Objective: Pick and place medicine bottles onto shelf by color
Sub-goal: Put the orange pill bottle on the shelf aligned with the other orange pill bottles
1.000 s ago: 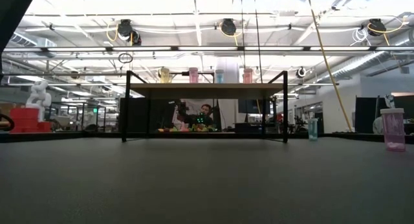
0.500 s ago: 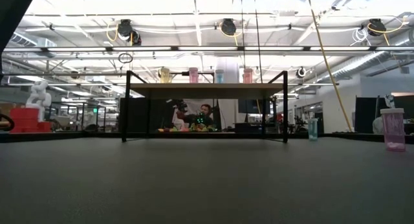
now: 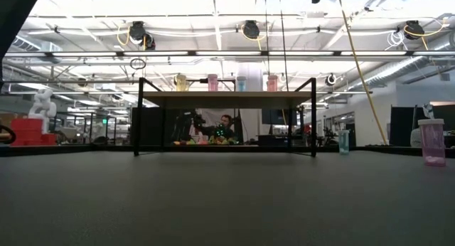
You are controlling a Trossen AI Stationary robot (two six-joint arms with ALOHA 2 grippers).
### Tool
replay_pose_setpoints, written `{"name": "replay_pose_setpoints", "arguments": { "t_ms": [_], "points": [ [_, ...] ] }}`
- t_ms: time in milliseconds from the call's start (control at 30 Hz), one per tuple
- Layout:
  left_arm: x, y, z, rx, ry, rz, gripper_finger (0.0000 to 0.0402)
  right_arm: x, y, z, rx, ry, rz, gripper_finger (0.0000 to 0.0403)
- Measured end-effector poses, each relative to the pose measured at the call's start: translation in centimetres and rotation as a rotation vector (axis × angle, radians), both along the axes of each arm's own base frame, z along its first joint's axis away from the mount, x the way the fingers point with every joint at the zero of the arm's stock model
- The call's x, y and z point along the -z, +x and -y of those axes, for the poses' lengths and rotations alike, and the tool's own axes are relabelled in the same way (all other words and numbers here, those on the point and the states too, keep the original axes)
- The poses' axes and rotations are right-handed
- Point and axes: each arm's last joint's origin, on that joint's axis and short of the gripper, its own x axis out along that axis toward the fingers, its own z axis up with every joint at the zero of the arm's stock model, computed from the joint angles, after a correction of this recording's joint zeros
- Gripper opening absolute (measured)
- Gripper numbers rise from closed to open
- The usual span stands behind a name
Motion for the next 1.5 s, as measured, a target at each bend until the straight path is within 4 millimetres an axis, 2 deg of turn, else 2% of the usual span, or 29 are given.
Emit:
{"name": "replay_pose_setpoints", "arguments": {
  "t_ms": [200, 367, 467, 600, 733, 867, 1033, 1167, 1267, 1500],
  "points": [
    [0.6, -0.3, -1.0, -0.023, -0.030, -0.064, 0.0128, 1.7, -0.1, 0.3, 0.107, 0.099, -0.162, 0.0198],
    [1.9, 0.3, -1.3, -0.044, -0.017, -0.130, 0.0128, 3.1, -1.0, 0.3, 0.238, 0.187, -0.306, 0.0221],
    [4.2, 1.9, -1.8, -0.052, -0.032, -0.201, 0.0129, 3.4, -2.2, -0.1, 0.312, 0.229, -0.358, 0.0223],
    [8.8, 4.9, -2.6, -0.051, -0.052, -0.315, 0.0129, 3.1, -4.2, -1.0, 0.405, 0.255, -0.374, 0.0220],
    [11.9, 5.9, -3.2, -0.046, -0.068, -0.441, 0.0129, 2.6, -6.6, -2.0, 0.489, 0.250, -0.352, 0.0214],
    [13.7, 5.7, -3.9, -0.048, -0.074, -0.556, 0.0129, 2.2, -8.6, -3.0, 0.508, 0.258, -0.328, 0.0213],
    [14.0, 5.2, -5.0, -0.018, -0.083, -0.540, 0.0129, 2.1, -9.8, -3.6, 0.507, 0.268, -0.309, 0.0212],
    [14.9, 4.4, -5.8, -0.030, -0.109, -0.545, 0.0129, 2.1, -9.7, -3.6, 0.505, 0.269, -0.310, 0.0212],
    [15.7, 3.4, -5.7, -0.018, -0.133, -0.547, 0.0129, 2.3, -9.3, -3.4, 0.504, 0.272, -0.324, 0.0212],
    [15.9, 0.5, -4.2, -0.012, -0.078, -0.335, 0.0129, 2.7, -8.2, -2.8, 0.503, 0.278, -0.370, 0.0212]
  ]
}}
